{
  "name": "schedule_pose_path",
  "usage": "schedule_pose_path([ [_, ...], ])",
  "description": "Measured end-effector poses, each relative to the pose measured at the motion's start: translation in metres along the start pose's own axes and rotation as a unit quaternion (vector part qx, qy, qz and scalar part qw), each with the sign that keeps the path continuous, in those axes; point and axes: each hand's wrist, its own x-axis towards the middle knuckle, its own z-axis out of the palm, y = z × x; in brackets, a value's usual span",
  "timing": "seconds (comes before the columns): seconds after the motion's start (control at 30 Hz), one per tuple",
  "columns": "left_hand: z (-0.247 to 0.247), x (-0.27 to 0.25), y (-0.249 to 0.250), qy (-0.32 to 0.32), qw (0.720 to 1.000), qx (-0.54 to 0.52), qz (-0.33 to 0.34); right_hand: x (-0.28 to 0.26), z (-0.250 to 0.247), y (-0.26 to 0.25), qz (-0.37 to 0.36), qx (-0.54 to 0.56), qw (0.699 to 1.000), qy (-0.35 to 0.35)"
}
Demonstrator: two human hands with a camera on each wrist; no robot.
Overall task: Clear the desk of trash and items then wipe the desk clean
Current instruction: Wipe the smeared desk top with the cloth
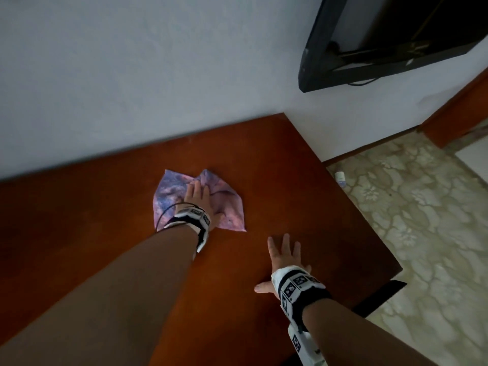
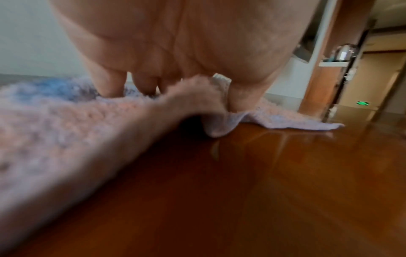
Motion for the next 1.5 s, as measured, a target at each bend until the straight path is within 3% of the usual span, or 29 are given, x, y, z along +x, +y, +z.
schedule_pose_path([
  [0.1,-0.004,-0.014,-0.055,0.031,0.998,-0.021,-0.042,-0.002,0.0,0.0,0.001,-0.005,1.0,-0.003],
  [0.23,0.002,-0.049,-0.187,0.037,0.985,-0.002,-0.169,-0.003,-0.001,-0.003,0.0,-0.012,1.0,-0.005],
  [0.27,0.004,-0.056,-0.208,0.049,0.977,-0.037,-0.204,-0.002,0.0,-0.005,-0.001,-0.014,1.0,-0.005],
  [0.33,0.009,-0.056,-0.218,0.011,0.967,-0.048,-0.249,0.0,0.001,-0.005,0.002,-0.019,1.0,-0.004],
  [0.4,0.002,-0.058,-0.197,-0.008,0.958,-0.059,-0.281,0.002,0.0,-0.006,0.009,-0.026,1.0,-0.007],
  [0.47,-0.005,-0.058,-0.16,0.03,0.961,-0.068,-0.268,0.002,-0.002,-0.008,0.018,-0.03,0.999,-0.012],
  [0.5,-0.009,-0.055,-0.136,0.034,0.968,-0.058,-0.242,0.003,-0.003,-0.009,0.021,-0.03,0.999,-0.011],
  [0.6,0.004,-0.046,-0.048,0.011,0.996,-0.028,-0.085,0.003,-0.006,-0.012,0.025,-0.027,0.999,-0.006],
  [0.73,0.017,-0.086,0.062,-0.085,0.996,0.013,0.03,0.001,-0.005,-0.01,0.029,-0.028,0.999,0.005],
  [0.9,0.021,-0.077,0.098,-0.085,0.99,0.045,0.105,0.003,0.002,-0.003,0.023,0.014,0.999,0.033],
  [1.1,-0.008,-0.03,0.146,-0.104,0.985,0.045,0.127,0.011,0.011,0.009,0.086,0.024,0.995,0.036],
  [1.23,-0.018,-0.029,0.134,-0.103,0.991,0.01,0.08,0.007,0.007,0.005,0.083,0.03,0.996,0.028],
  [1.4,-0.038,0.019,0.032,-0.038,0.996,-0.025,-0.077,0.012,0.002,0.004,0.081,0.032,0.996,0.0],
  [1.5,-0.054,0.045,-0.02,0.003,0.993,-0.031,-0.118,0.016,-0.001,0.005,0.08,0.022,0.996,-0.018],
])
